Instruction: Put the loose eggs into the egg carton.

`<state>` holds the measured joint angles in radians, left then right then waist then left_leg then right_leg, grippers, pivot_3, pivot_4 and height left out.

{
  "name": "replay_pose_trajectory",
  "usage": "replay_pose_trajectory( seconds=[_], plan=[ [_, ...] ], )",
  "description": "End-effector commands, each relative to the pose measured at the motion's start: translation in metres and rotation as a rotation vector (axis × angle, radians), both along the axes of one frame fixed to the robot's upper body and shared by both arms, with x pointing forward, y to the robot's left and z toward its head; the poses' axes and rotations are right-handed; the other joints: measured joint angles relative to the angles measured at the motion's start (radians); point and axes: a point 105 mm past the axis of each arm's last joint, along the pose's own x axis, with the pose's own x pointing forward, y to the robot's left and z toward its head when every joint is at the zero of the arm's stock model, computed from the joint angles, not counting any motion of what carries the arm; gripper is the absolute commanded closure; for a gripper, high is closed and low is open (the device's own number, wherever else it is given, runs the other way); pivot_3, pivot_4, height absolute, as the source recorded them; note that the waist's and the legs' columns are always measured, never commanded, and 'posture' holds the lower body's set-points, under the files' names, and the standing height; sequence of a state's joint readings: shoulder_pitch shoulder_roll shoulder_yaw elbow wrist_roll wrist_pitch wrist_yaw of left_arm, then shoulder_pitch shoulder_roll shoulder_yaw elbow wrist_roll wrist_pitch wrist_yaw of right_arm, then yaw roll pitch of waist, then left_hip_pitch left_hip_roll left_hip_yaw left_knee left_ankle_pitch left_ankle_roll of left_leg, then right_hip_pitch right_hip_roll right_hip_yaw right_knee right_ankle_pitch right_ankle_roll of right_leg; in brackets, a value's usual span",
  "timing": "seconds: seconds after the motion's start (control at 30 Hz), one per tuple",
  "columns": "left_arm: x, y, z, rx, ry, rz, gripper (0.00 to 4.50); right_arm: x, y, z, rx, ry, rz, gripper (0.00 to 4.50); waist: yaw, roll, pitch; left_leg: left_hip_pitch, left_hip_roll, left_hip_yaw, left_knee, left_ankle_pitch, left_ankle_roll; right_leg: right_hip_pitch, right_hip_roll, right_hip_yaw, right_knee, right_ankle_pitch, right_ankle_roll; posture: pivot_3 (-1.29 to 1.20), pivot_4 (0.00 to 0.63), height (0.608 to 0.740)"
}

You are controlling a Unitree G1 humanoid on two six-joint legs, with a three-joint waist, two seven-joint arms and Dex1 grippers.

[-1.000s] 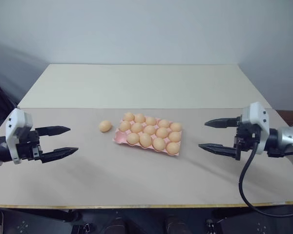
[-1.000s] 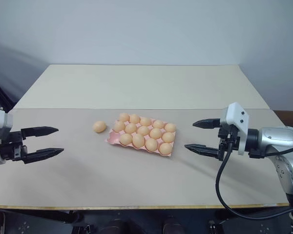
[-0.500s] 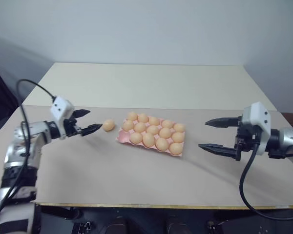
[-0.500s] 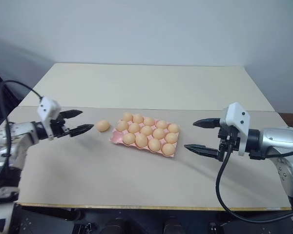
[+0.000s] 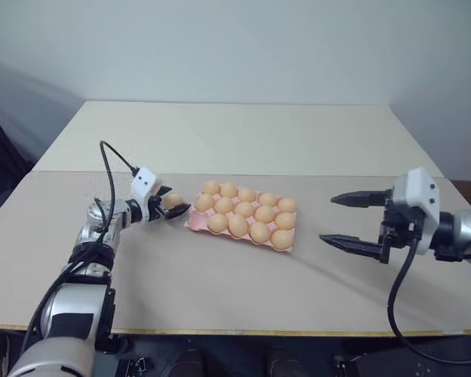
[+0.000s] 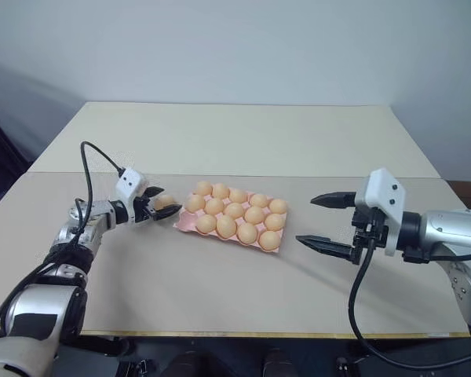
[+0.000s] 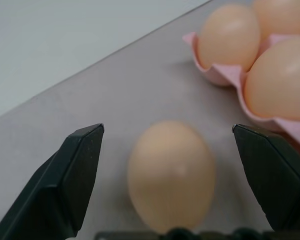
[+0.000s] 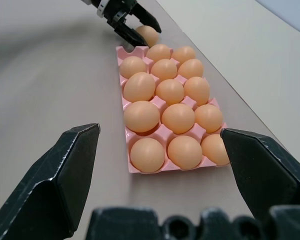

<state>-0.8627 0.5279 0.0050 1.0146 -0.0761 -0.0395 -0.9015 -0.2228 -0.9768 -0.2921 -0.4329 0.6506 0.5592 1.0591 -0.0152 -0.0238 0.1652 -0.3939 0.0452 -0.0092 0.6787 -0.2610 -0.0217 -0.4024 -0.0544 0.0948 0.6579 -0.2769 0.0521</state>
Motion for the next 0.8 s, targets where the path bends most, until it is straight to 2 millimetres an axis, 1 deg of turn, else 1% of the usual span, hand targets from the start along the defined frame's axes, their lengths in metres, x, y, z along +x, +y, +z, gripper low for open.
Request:
replay_pose_trajectory(
  seconds=[0.03, 0.1, 0.17, 0.27, 0.37, 0.43, 0.5, 0.57, 0.63, 0.7, 0.8],
  plan=[
    [0.005, -0.002, 0.008, 0.019, -0.040, 0.006, 0.61, -0.006, 0.000, 0.014, -0.005, -0.056, 0.007, 0.00, 0.001, 0.000, 0.000, 0.000, 0.000, 0.000, 0.000, 0.000, 0.000, 0.000, 0.000, 0.000, 0.000, 0.000, 0.000, 0.00, 0.150, 0.740],
    [0.006, -0.001, 0.008, 0.016, -0.042, 0.011, 1.24, -0.005, 0.000, 0.014, -0.005, -0.056, 0.007, 0.00, 0.002, 0.000, 0.000, 0.000, 0.000, 0.000, 0.000, 0.000, 0.000, 0.000, 0.000, 0.000, 0.000, 0.000, 0.000, 0.00, 0.150, 0.740],
    [0.007, -0.001, 0.009, 0.006, -0.049, 0.017, 1.99, -0.004, 0.001, 0.015, -0.005, -0.057, 0.007, 0.00, 0.002, 0.000, 0.000, 0.000, 0.000, 0.000, 0.000, 0.000, 0.000, 0.000, 0.000, 0.000, 0.000, 0.000, 0.000, 0.00, 0.150, 0.740],
    [0.006, 0.002, 0.014, -0.007, -0.063, 0.017, 2.69, -0.004, 0.001, 0.015, -0.004, -0.057, 0.009, 0.00, 0.000, 0.000, 0.000, 0.000, 0.000, 0.000, 0.000, 0.000, 0.000, 0.000, 0.000, 0.000, 0.000, 0.000, 0.000, 0.00, 0.150, 0.740],
    [0.003, 0.009, 0.025, -0.012, -0.110, 0.004, 2.69, -0.005, 0.001, 0.014, -0.002, -0.054, 0.011, 0.00, 0.000, 0.000, 0.000, 0.000, 0.000, 0.000, 0.000, 0.000, 0.000, 0.000, 0.000, 0.000, 0.000, 0.000, 0.000, 0.00, 0.150, 0.740],
    [-0.003, 0.010, 0.039, -0.043, -0.149, -0.046, 2.69, -0.005, 0.000, 0.013, -0.001, -0.051, 0.012, 0.00, -0.001, 0.000, 0.000, 0.000, 0.000, 0.000, 0.000, 0.000, 0.000, 0.000, 0.000, 0.000, 0.000, 0.000, 0.000, 0.00, 0.150, 0.740],
    [-0.014, 0.005, 0.056, -0.086, -0.184, -0.138, 2.69, -0.004, 0.000, 0.011, 0.001, -0.048, 0.013, 0.00, -0.002, 0.000, 0.000, 0.000, 0.000, 0.000, 0.000, 0.000, 0.000, 0.000, 0.000, 0.000, 0.000, 0.000, 0.000, 0.00, 0.150, 0.740],
    [-0.028, -0.004, 0.065, -0.115, -0.185, -0.237, 2.69, -0.003, 0.001, 0.010, 0.003, -0.048, 0.015, 0.00, -0.001, 0.000, 0.000, 0.000, 0.000, 0.000, 0.000, 0.000, 0.000, 0.000, 0.000, 0.000, 0.001, 0.000, 0.000, 0.00, 0.150, 0.740],
    [-0.038, -0.011, 0.068, -0.119, -0.181, -0.289, 2.69, -0.002, 0.002, 0.010, 0.003, -0.049, 0.018, 0.00, 0.000, 0.000, 0.000, 0.000, 0.000, 0.000, 0.000, 0.000, 0.000, 0.000, 0.000, 0.000, 0.001, 0.000, 0.000, 0.00, 0.150, 0.740],
    [-0.048, -0.022, 0.063, -0.100, -0.163, -0.351, 2.69, -0.002, 0.003, 0.010, 0.006, -0.049, 0.022, 0.00, 0.002, 0.000, 0.000, 0.001, 0.000, 0.000, 0.000, 0.000, 0.000, 0.001, 0.000, 0.000, 0.001, 0.000, 0.000, 0.00, 0.150, 0.740],
    [-0.055, -0.037, 0.057, -0.103, -0.141, -0.400, 2.69, -0.001, 0.003, 0.010, 0.006, -0.048, 0.024, 0.00, 0.002, 0.000, 0.000, 0.002, 0.000, 0.000, 0.000, 0.000, 0.000, 0.002, 0.000, 0.000, 0.001, 0.000, 0.000, 0.00, 0.150, 0.740]
  ],
)
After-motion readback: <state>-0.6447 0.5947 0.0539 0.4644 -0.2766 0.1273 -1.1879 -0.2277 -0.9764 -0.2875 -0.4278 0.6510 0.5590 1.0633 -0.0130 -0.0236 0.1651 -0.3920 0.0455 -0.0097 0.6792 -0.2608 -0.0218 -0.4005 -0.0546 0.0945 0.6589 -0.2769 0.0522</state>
